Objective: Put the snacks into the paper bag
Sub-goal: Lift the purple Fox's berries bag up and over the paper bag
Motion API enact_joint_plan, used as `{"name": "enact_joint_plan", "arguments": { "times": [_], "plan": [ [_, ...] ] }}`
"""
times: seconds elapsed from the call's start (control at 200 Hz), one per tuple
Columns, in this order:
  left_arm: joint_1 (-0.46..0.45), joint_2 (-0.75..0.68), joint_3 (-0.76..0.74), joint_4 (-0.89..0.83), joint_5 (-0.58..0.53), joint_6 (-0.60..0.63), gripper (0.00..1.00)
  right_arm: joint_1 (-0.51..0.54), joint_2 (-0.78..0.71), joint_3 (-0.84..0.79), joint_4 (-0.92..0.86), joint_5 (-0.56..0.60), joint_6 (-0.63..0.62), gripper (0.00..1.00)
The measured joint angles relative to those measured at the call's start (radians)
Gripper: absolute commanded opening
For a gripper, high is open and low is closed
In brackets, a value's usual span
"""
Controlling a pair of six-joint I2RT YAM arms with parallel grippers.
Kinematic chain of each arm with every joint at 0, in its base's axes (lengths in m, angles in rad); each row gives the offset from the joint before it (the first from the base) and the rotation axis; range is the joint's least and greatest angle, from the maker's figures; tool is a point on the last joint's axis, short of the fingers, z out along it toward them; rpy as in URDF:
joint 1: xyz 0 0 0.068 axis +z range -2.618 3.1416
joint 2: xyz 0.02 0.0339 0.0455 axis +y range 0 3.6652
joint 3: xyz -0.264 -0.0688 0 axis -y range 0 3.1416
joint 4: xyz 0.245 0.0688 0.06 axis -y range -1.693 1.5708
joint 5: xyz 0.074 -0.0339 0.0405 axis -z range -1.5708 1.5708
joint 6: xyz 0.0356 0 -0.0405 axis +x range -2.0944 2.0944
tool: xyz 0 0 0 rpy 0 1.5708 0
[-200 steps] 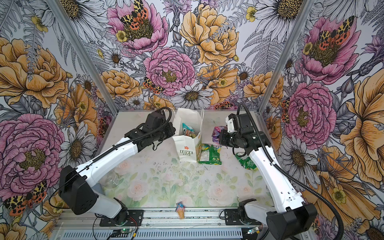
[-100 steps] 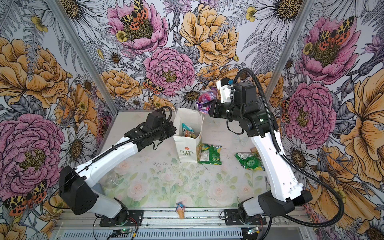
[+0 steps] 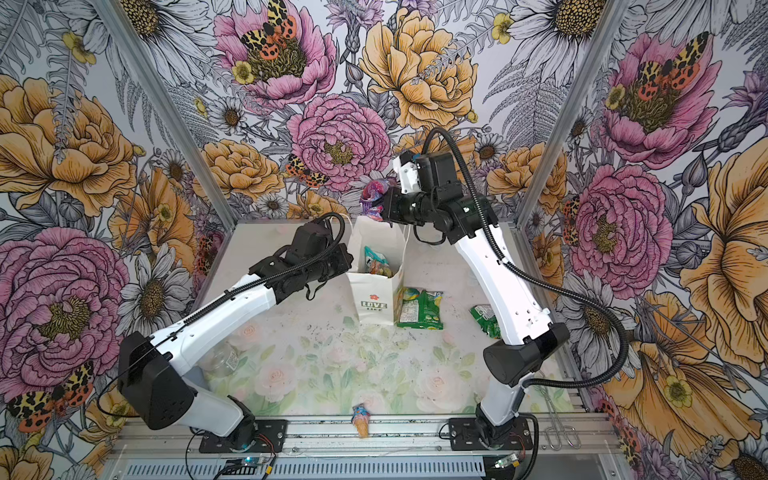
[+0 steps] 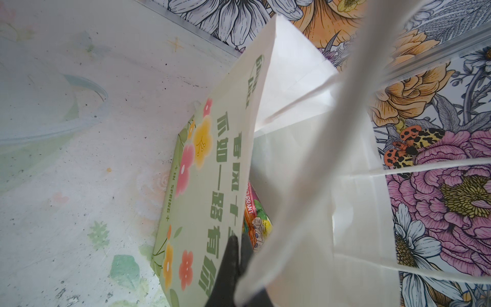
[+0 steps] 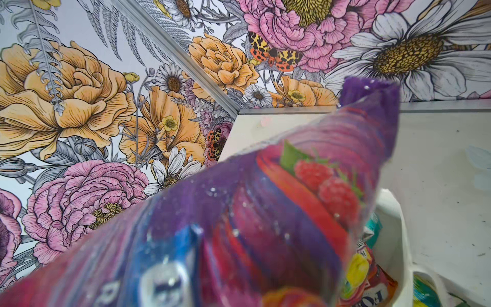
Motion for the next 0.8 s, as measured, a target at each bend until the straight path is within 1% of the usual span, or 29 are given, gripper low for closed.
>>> {"name": "enact_joint_plan", "arguments": {
  "times": [0.38, 0.681, 0.801],
  "plan": [
    [0.000, 0.000, 0.000, 0.000, 0.000, 0.000, 0.00, 0.051, 0.026, -0.010, -0.011, 0.076, 0.015, 0.00],
    [0.000, 0.000, 0.000, 0.000, 0.000, 0.000, 0.00, 0.057, 0.086, -0.028, -0.086, 0.146, 0.014, 0.04],
    [0.000, 0.000, 0.000, -0.001, 0.000, 0.000, 0.00, 0.062, 0.111, -0.034, -0.116, 0.171, 0.013, 0.08]
  ]
}}
